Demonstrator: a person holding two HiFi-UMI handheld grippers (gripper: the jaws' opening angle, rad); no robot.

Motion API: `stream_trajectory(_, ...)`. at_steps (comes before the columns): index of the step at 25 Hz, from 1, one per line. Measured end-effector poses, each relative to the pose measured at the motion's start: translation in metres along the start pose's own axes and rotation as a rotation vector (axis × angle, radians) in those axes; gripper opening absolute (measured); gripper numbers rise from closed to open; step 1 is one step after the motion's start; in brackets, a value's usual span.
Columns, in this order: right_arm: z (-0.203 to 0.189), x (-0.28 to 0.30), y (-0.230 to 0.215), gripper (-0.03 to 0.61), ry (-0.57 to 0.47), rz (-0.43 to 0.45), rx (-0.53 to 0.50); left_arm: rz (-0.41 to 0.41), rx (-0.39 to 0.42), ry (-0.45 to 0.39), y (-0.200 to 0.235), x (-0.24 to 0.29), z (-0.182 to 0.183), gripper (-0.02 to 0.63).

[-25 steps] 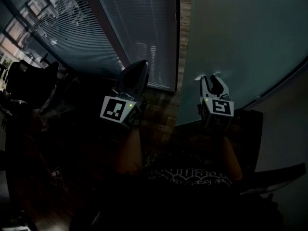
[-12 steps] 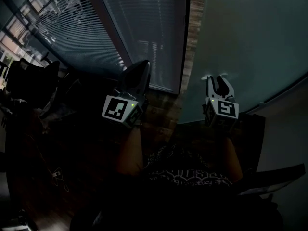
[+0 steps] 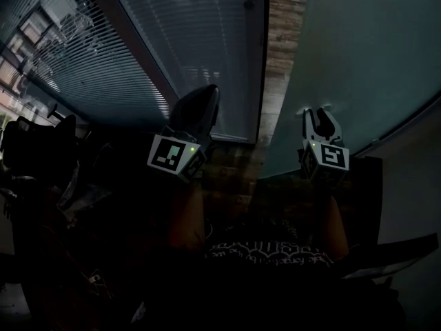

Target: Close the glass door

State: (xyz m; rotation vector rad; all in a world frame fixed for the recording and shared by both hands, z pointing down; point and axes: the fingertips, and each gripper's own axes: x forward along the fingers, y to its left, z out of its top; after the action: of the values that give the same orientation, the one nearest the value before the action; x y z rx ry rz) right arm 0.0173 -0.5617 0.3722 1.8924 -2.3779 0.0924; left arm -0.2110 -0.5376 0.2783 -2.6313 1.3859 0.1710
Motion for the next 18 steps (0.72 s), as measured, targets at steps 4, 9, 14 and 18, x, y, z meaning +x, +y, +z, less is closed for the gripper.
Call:
stream_trajectory(4,0.000,0.014,-0.004,0.110,-0.003,-0.018,-0.001,-0.032,-0.001,0.000,0.012,0.009,-0.005,0.002)
stream_trajectory(9,0.003,0.031,-0.007,0.110,-0.002,-0.031,-0.002,-0.056,-0.005,-0.005,0.019,0.016,-0.008,0.002)
stream_trajectory(14,0.008,0.049,-0.009,0.110,-0.022,-0.053,0.002,-0.041,-0.020,-0.004,0.036,0.022,-0.014,0.002)
stream_trajectory(18,0.010,0.068,-0.009,0.110,-0.021,-0.052,-0.001,-0.022,-0.030,-0.007,0.050,0.030,-0.021,0.002)
